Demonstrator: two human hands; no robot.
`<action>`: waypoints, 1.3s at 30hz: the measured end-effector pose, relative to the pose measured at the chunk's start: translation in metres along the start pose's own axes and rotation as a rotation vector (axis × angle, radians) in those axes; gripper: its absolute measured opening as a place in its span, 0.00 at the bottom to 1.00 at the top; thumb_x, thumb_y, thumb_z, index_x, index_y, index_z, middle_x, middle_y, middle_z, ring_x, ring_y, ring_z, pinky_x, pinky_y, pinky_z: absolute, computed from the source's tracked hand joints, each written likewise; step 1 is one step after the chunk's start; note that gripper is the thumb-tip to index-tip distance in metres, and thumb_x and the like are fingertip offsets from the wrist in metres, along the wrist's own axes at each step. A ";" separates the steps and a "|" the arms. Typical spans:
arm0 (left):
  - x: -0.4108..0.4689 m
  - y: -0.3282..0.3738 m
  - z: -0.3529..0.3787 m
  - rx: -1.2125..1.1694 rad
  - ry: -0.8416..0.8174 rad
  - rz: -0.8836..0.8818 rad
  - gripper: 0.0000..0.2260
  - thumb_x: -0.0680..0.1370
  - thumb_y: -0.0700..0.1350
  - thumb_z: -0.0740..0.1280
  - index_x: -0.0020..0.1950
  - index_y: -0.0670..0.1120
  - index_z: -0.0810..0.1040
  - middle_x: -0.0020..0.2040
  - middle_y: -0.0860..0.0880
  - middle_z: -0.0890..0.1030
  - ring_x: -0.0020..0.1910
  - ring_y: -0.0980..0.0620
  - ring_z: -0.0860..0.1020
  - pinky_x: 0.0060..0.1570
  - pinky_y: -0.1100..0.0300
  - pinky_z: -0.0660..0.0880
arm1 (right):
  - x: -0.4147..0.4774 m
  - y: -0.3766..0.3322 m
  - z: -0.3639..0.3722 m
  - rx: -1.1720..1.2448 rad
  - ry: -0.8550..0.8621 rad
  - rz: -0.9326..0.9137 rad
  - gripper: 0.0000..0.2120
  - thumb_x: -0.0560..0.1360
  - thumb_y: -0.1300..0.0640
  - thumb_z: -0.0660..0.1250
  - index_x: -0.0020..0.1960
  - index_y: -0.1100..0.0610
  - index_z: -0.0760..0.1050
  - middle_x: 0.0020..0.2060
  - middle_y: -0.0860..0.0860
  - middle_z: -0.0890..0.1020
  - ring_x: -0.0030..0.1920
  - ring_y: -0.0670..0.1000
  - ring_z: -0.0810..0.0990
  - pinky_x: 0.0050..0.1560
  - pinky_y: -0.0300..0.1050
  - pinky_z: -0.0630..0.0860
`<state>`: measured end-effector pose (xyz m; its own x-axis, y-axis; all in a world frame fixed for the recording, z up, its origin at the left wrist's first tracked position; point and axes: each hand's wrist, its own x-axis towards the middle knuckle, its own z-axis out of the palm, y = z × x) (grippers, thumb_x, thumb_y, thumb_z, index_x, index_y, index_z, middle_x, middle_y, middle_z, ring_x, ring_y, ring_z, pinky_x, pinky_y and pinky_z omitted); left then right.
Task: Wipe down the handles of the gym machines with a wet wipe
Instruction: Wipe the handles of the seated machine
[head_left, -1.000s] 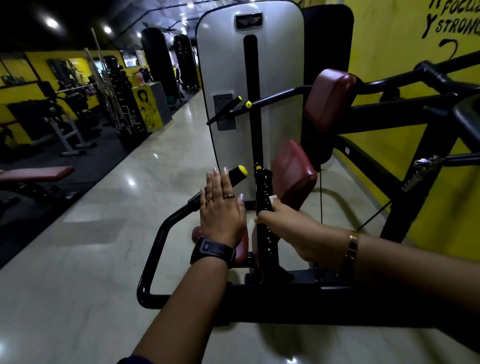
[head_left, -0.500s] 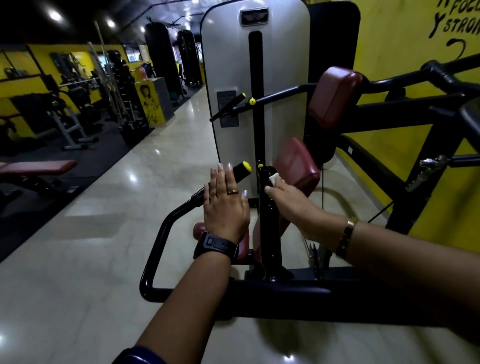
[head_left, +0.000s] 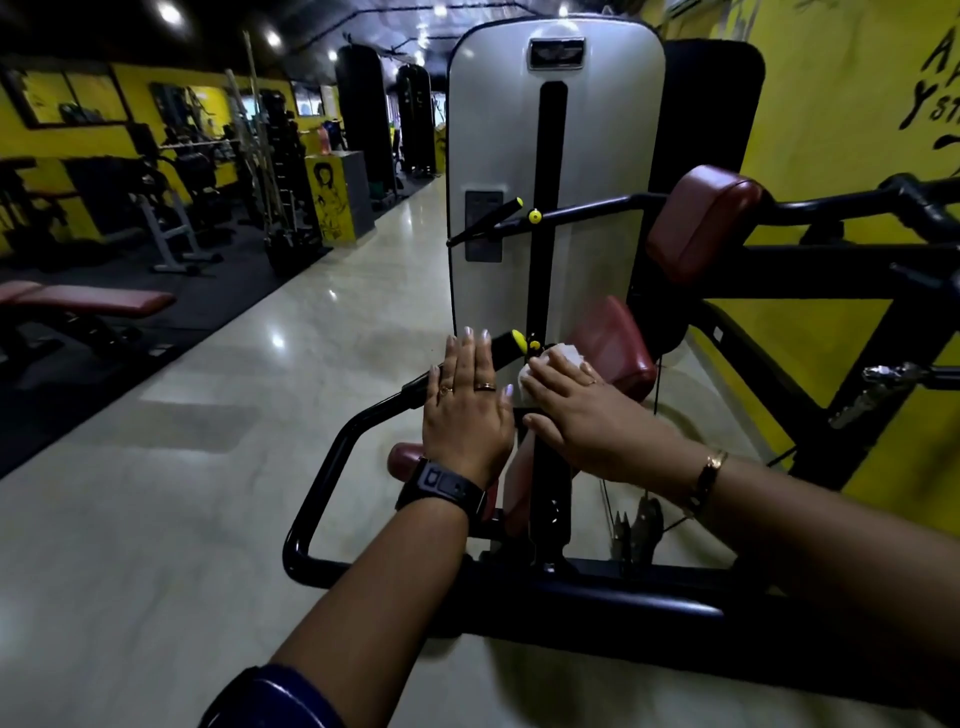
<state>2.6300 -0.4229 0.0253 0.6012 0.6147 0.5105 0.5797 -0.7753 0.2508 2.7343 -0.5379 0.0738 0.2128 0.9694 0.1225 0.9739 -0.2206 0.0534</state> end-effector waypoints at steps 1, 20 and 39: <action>0.000 0.000 0.000 0.002 -0.008 -0.001 0.35 0.74 0.58 0.33 0.79 0.44 0.42 0.80 0.44 0.46 0.79 0.47 0.44 0.75 0.52 0.42 | 0.002 0.005 -0.001 -0.046 0.007 -0.035 0.28 0.83 0.43 0.47 0.79 0.53 0.50 0.79 0.50 0.48 0.77 0.49 0.39 0.74 0.47 0.37; 0.000 0.001 -0.003 -0.007 -0.039 -0.014 0.35 0.74 0.57 0.33 0.80 0.45 0.42 0.80 0.47 0.44 0.79 0.49 0.41 0.75 0.54 0.39 | -0.004 0.002 -0.023 -0.044 -0.284 -0.402 0.24 0.83 0.45 0.46 0.70 0.53 0.70 0.71 0.50 0.69 0.75 0.45 0.57 0.75 0.48 0.38; 0.000 0.001 -0.004 -0.006 -0.044 -0.023 0.31 0.78 0.54 0.42 0.79 0.46 0.41 0.80 0.46 0.43 0.79 0.49 0.41 0.75 0.54 0.40 | -0.012 0.004 -0.032 -0.084 -0.299 -0.327 0.23 0.83 0.44 0.45 0.74 0.48 0.64 0.76 0.44 0.61 0.76 0.42 0.48 0.73 0.45 0.33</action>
<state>2.6287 -0.4241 0.0288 0.6117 0.6379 0.4678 0.5901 -0.7618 0.2672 2.7330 -0.5541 0.1045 -0.0800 0.9753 -0.2057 0.9866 0.1069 0.1231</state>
